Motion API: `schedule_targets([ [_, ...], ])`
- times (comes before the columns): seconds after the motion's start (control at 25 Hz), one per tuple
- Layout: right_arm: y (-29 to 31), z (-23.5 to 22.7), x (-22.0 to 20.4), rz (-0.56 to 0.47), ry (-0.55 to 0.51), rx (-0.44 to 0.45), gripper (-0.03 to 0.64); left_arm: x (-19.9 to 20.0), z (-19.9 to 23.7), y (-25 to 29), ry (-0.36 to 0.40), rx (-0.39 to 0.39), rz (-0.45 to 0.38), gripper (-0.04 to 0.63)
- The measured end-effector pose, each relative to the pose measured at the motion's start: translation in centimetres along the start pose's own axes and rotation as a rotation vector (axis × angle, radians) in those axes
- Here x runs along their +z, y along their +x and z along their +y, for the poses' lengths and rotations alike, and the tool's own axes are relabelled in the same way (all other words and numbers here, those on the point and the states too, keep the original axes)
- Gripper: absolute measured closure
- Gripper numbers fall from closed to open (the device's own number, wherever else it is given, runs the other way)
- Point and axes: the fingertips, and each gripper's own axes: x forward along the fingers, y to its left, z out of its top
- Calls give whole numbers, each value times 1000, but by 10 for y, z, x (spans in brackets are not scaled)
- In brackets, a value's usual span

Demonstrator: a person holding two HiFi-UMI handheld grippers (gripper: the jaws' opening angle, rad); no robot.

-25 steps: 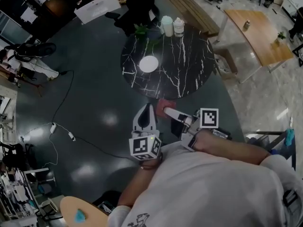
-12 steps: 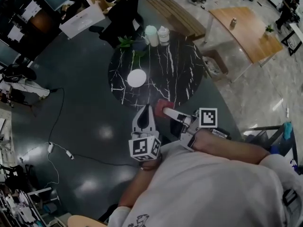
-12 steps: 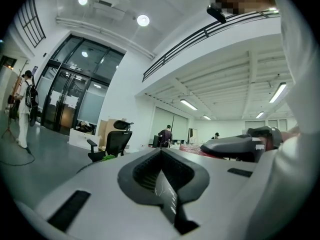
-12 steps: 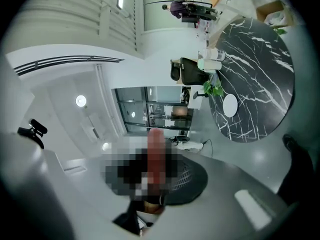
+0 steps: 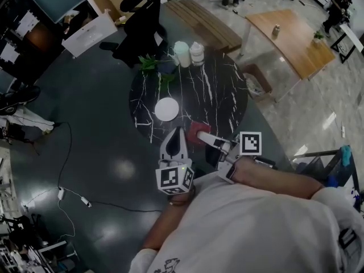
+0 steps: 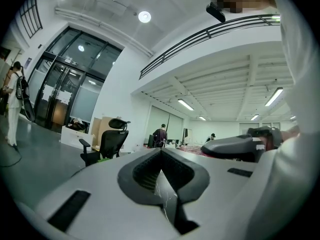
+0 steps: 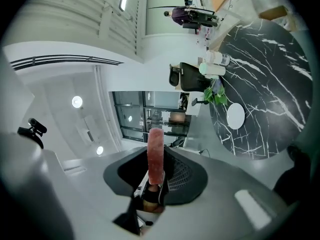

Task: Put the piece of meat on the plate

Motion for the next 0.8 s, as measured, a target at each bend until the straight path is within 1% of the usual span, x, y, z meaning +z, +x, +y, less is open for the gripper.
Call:
schedule_targets([
  [0.12, 36, -10, 12, -16, 12, -21, 531, 9, 34, 19, -1, -12, 2, 589],
  [0.28, 91, -18, 26, -36, 11, -31, 531, 29, 87, 41, 29, -19, -9, 589],
  [0.48, 149, -22, 43, -87, 33, -40, 531, 33, 148, 68, 14, -39, 42, 589],
  [0.68, 183, -38, 56, -117, 32, -68, 531, 33, 186, 84, -20, -52, 29, 589],
  [0.8, 198, -50, 63, -103, 23, -97, 531, 24, 196, 92, -39, -77, 60, 589],
])
